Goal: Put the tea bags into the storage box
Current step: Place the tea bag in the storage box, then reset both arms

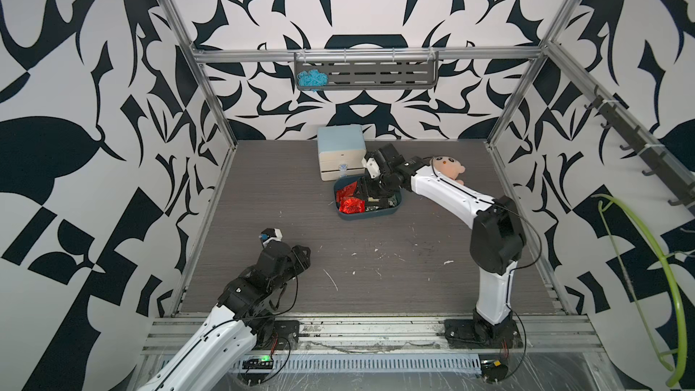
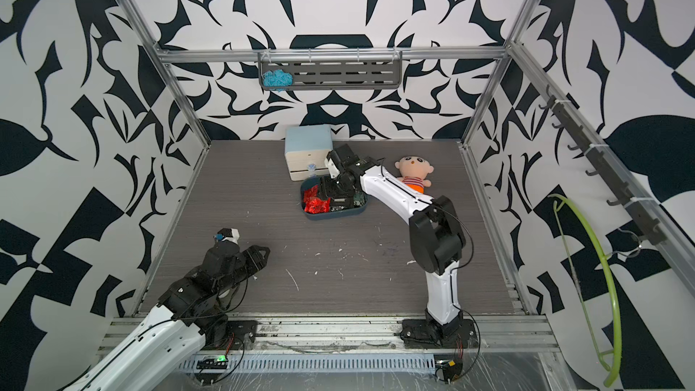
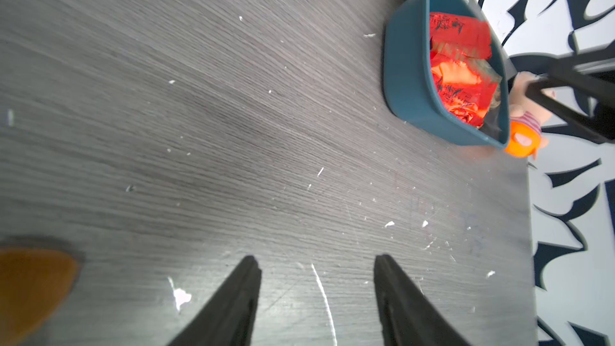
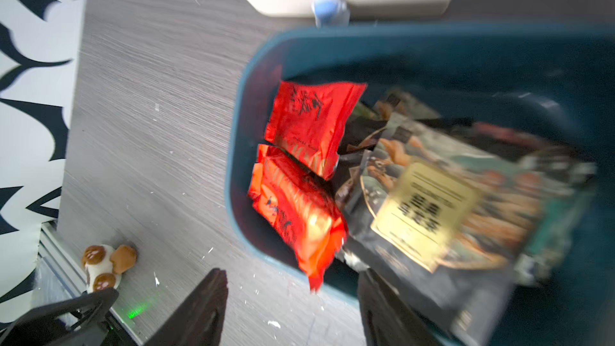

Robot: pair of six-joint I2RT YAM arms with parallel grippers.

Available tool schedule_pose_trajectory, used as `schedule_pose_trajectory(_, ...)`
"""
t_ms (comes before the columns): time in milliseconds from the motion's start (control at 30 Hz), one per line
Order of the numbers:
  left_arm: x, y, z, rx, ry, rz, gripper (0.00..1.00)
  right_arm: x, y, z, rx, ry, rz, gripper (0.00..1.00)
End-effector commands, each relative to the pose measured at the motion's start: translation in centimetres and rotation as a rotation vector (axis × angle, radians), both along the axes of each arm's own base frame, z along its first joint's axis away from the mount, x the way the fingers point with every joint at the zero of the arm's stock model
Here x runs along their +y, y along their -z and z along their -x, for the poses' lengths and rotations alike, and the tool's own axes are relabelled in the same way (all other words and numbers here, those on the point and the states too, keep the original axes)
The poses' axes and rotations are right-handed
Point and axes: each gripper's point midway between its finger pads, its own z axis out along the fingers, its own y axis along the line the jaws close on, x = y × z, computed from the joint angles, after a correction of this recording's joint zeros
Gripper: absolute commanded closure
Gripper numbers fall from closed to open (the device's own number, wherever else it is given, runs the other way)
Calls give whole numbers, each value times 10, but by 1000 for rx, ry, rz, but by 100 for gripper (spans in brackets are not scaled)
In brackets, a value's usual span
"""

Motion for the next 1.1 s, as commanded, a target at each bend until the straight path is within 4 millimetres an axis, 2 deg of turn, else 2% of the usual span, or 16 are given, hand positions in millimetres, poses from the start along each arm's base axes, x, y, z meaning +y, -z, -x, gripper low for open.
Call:
schedule_pose_trajectory(0,2,-16,1,-14,-1,-5,31,-22,-53,12,-143,22,-7,30)
schedule_pose_trajectory(133,-5,-26,0,0,26,1,10,-54,-78,28,-241,76,2,27)
schedule_pose_trajectory(167,-7,-28,-1,8,33,4,1,-61,-84,32,-268,87,4,27)
schedule_pose_trajectory(267,-19,-36,-7,34,71,4,0,-82,-97,47,-348,118,9,25)
schedule_pose_trajectory(433,-39,-57,-25,65,153,-42,0,-122,-104,68,-472,184,53,22)
schedule_pose_trajectory(667,-43,-81,-66,-40,152,-175,0,-179,-89,87,-654,331,137,24)
schedule_pose_trajectory(867,-32,-109,-99,-152,136,-313,0,-206,-78,92,-803,429,151,24)
schedule_pose_trajectory(1067,7,-124,-132,-317,-45,-505,0,-228,-51,74,-839,516,311,24)
